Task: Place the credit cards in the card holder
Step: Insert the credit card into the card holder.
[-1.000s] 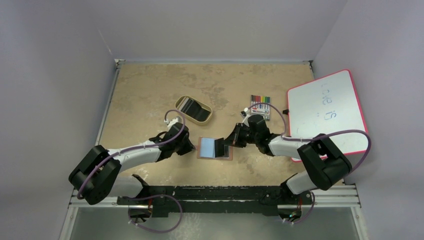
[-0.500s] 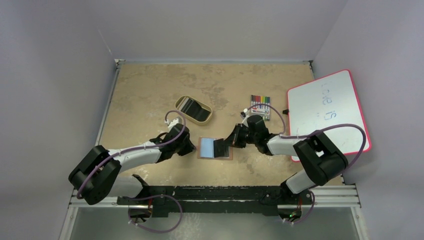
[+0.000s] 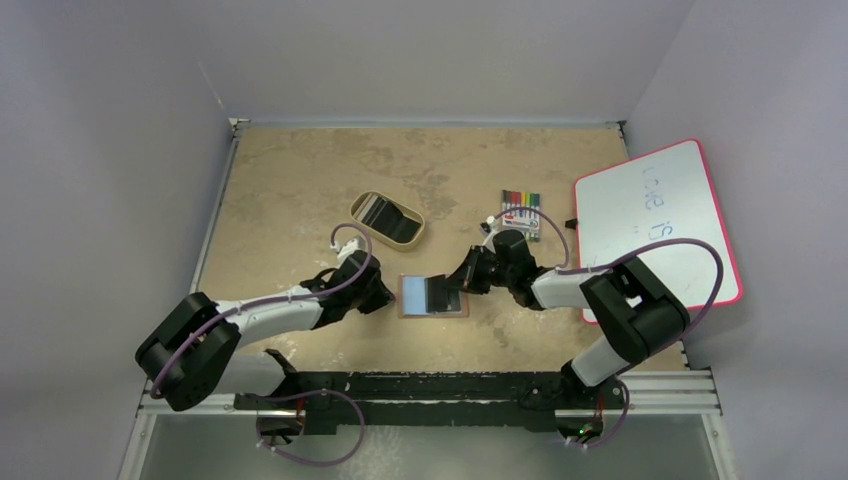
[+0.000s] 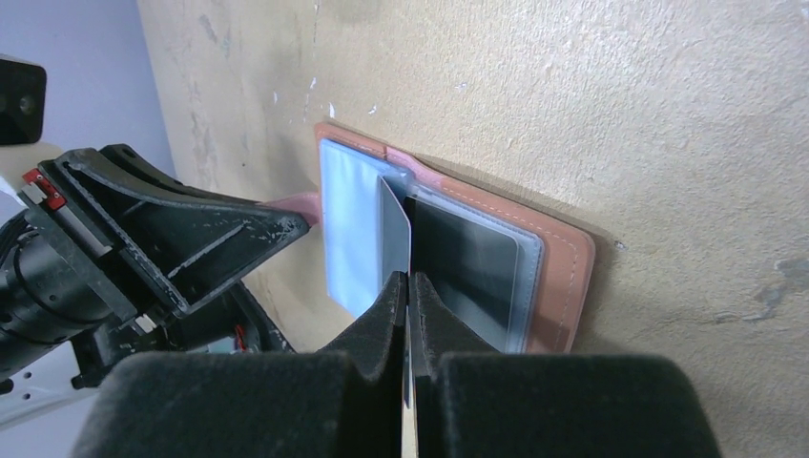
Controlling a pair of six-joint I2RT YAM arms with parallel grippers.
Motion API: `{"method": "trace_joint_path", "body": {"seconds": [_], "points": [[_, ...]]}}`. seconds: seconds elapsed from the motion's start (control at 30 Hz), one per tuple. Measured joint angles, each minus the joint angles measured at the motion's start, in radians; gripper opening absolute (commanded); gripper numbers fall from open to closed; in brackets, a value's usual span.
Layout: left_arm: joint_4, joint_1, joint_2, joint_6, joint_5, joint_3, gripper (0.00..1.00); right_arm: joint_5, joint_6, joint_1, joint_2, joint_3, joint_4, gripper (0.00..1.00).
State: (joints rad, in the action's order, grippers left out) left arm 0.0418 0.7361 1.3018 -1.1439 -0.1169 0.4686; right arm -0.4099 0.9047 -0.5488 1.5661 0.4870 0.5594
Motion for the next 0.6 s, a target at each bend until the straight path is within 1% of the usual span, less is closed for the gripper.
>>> {"method": "trace_joint_path", "body": {"seconds": [0.23,0.5,0.6], "points": [[-0.033,0.012,-0.003,-0.026,0.0,-0.009,0.0,0.0,0.0,0.0,0.005,0.0,0.022,0.0],[-0.064,0.02,-0.003,-0.042,0.0,-0.015,0.0,0.002,0.0,0.0,0.051,0.002,0.038,0.0],[-0.073,0.023,-0.003,-0.047,0.0,-0.016,0.0,0.0,0.0,0.0,0.056,0.003,0.045,0.02]]}}
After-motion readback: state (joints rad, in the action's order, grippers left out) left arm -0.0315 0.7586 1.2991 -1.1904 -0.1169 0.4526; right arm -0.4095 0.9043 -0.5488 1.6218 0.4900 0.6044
